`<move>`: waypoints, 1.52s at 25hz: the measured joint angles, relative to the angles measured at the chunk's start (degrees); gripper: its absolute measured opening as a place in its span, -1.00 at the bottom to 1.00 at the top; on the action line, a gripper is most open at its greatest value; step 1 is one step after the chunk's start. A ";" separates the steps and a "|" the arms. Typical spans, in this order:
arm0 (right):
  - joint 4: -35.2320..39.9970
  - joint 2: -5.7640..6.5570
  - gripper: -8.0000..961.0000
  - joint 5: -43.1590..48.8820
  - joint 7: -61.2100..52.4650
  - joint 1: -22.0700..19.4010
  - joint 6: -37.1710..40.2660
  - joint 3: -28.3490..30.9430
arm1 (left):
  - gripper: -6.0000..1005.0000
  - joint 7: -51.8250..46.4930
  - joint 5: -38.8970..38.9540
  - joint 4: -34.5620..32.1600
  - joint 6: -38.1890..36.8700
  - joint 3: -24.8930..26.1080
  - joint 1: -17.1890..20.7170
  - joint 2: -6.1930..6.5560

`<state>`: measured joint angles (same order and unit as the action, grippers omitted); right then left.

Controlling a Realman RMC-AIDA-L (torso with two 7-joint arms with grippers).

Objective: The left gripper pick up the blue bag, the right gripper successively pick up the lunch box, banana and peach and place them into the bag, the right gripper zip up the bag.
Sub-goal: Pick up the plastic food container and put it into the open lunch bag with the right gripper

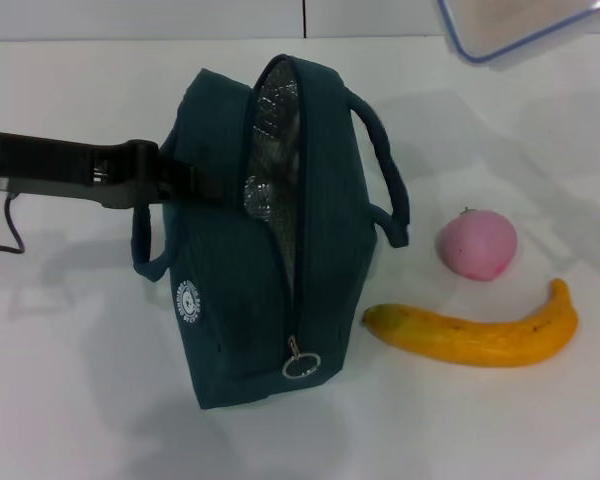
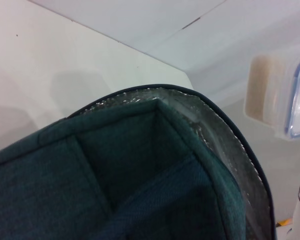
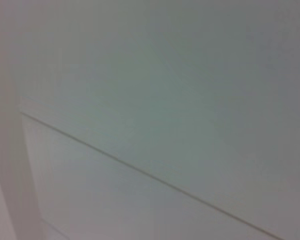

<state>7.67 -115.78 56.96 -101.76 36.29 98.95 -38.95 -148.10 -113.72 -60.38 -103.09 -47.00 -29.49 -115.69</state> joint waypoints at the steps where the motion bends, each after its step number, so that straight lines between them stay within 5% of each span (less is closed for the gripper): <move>1: -0.01 -0.09 -0.79 0.00 0.00 0.50 0.01 -0.16 | -0.93 0.00 0.02 0.00 0.00 -0.09 -0.07 -0.04; 11: -5.53 -0.41 -0.79 0.44 1.55 9.65 -0.29 -4.02 | -0.93 0.65 0.08 0.11 -0.26 -0.50 -1.71 -0.87; 18: -8.07 -0.41 -0.79 0.73 3.65 12.46 -3.33 -8.93 | -0.93 1.89 1.63 2.15 -0.33 -2.56 -2.97 -1.21; 38: -7.58 -0.41 -0.79 1.70 3.74 10.68 -9.47 -18.86 | -0.93 4.77 1.75 4.48 0.70 3.34 -2.48 -0.93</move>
<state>0.09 -116.19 58.66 -98.03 46.97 89.48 -57.81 -143.33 -111.97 -55.90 -102.39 -43.66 -31.96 -116.63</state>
